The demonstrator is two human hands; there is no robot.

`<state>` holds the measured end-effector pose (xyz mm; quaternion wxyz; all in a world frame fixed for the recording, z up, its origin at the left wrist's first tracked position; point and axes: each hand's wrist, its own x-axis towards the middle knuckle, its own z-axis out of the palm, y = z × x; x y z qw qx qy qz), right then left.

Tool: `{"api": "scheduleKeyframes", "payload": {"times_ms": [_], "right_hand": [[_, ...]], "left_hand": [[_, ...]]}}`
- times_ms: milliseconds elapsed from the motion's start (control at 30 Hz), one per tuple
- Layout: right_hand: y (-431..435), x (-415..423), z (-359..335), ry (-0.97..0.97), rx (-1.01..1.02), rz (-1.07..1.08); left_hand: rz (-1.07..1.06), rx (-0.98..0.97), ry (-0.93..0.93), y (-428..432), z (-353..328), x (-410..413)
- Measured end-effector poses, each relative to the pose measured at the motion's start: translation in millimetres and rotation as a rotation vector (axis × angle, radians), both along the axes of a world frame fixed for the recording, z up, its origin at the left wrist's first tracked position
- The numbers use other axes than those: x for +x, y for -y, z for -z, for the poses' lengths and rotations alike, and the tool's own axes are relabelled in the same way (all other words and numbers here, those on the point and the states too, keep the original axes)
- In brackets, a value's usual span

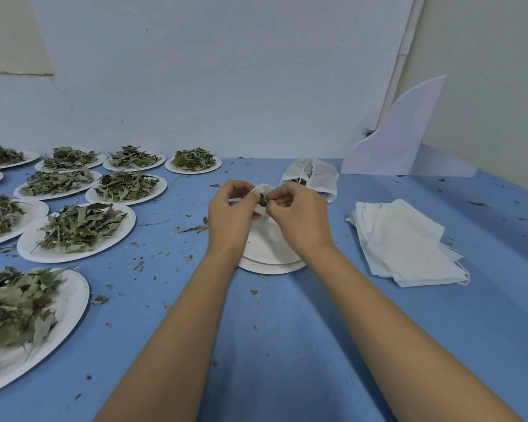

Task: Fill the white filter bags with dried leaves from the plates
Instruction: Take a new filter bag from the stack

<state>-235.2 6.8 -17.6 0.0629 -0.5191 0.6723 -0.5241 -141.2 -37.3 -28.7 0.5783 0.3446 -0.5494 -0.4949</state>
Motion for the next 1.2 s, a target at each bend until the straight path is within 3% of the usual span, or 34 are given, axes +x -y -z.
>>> {"api": "scheduleKeyframes", "payload": {"times_ms": [267,500,633,733,800,900,933,1067,1200], "right_hand": [[2.2,-12.9,-3.8,0.029,-0.040,0.149],[1.2,-23.5,-2.5,0.056,0.046,0.112],[2.4,-20.5,-1.6,0.089,0.048,0.121],[3.2,-19.6,-3.9,0.153,0.049,0.029],[2.8,-16.2,-2.3,0.064,0.074,0.006],[2.9,-6.5,2.6,-0.219,0.106,0.077],[3.1,-4.1,3.5,-0.203,0.096,0.079],[1.7,-5.8,-1.1,0.287,0.094,-0.081],[-0.8,-12.3,-7.0,0.742,0.125,-0.332]], "left_hand": [[0.272,0.003,-0.029,-13.2,-9.2,-7.4],[0.405,0.135,-0.079,-10.2,-10.1,-3.0],[0.196,-0.038,0.262,-9.2,-5.8,-7.0],[-0.058,-0.150,0.374,-7.2,-2.7,-6.9],[-0.200,-0.214,0.441,-4.9,1.2,-4.8],[-0.282,-0.272,0.502,-5.3,6.7,-5.5],[-0.275,-0.273,0.488,-6.1,6.8,-7.2],[-0.162,-0.157,0.325,-7.8,1.5,-12.8],[-0.009,0.103,0.120,-2.6,-0.5,-9.1]]}}
